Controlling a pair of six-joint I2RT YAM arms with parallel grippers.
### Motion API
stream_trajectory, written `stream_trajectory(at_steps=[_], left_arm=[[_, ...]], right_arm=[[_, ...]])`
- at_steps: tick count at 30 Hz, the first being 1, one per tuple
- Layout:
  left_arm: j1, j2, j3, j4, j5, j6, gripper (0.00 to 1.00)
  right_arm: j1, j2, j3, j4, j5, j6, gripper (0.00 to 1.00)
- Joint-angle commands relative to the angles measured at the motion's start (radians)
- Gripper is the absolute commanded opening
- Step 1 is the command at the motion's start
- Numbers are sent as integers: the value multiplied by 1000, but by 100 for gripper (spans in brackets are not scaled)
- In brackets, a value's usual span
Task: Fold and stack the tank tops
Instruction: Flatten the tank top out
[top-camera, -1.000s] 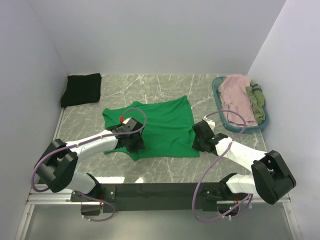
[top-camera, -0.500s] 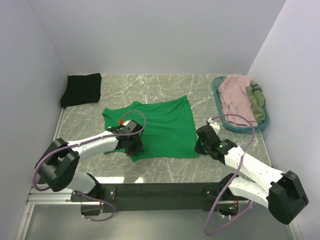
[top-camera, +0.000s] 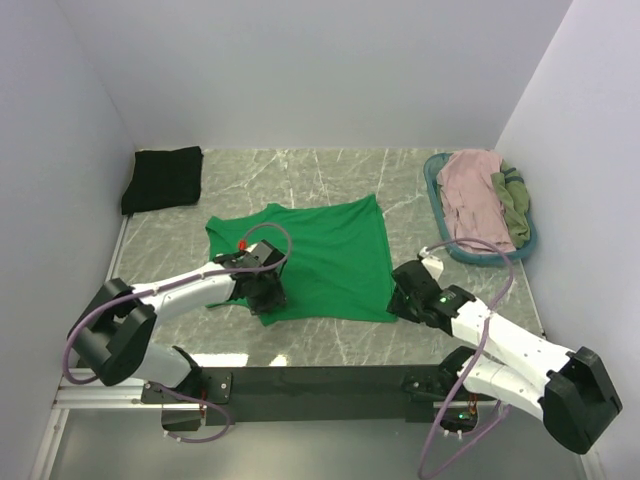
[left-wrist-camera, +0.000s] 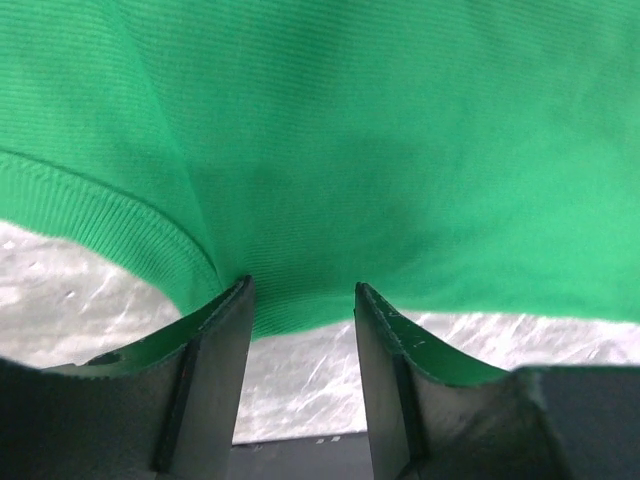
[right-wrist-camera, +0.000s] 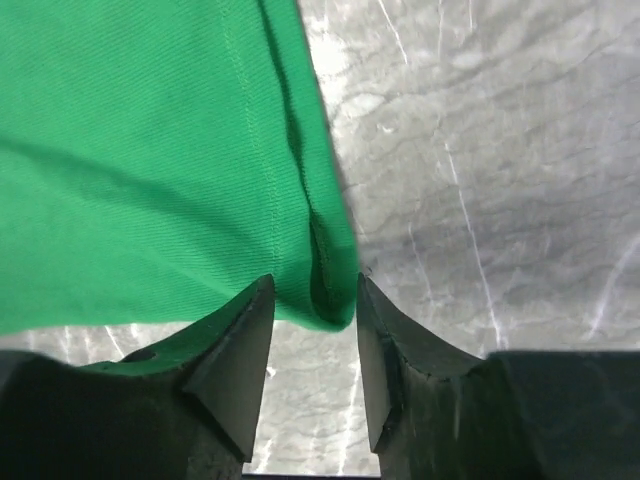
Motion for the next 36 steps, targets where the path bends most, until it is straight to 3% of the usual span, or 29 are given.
stream_trajectory(at_steps=[1,4,6,8,9,12,18,21,24,30,36], left_arm=[[-1,-77,39,-67,19,49,51],[28,-113,168,-121,2,114,55],[67,-99,294,-134,-26,163,56],[175,-64,413,-115,-29,193,56],[261,-7,449,-96,-23,217,56],[370,168,599,-15,-24,278,55],[418,580,976,23,-1,487,48],[463,706,1078,84,147,520,49],[493,788,1147,93,261,523,50],[495,878,1231,-10,267,572,51],[495,880,1170,0,281,587,51]], right_arm=[[6,-33,117,-11,53,-38,53],[-59,68,300,21,87,-159,56],[-165,209,437,73,2,-233,56],[-228,362,525,153,-49,-316,56],[-282,422,626,165,-91,-365,56],[-337,694,874,133,-114,-410,54],[-382,1079,1278,47,-165,-499,54],[-388,1187,1410,25,-183,-519,54],[-391,1262,1483,-22,-177,-527,54],[-393,1262,1425,10,-184,-527,53],[-394,1256,1371,45,-192,-519,49]])
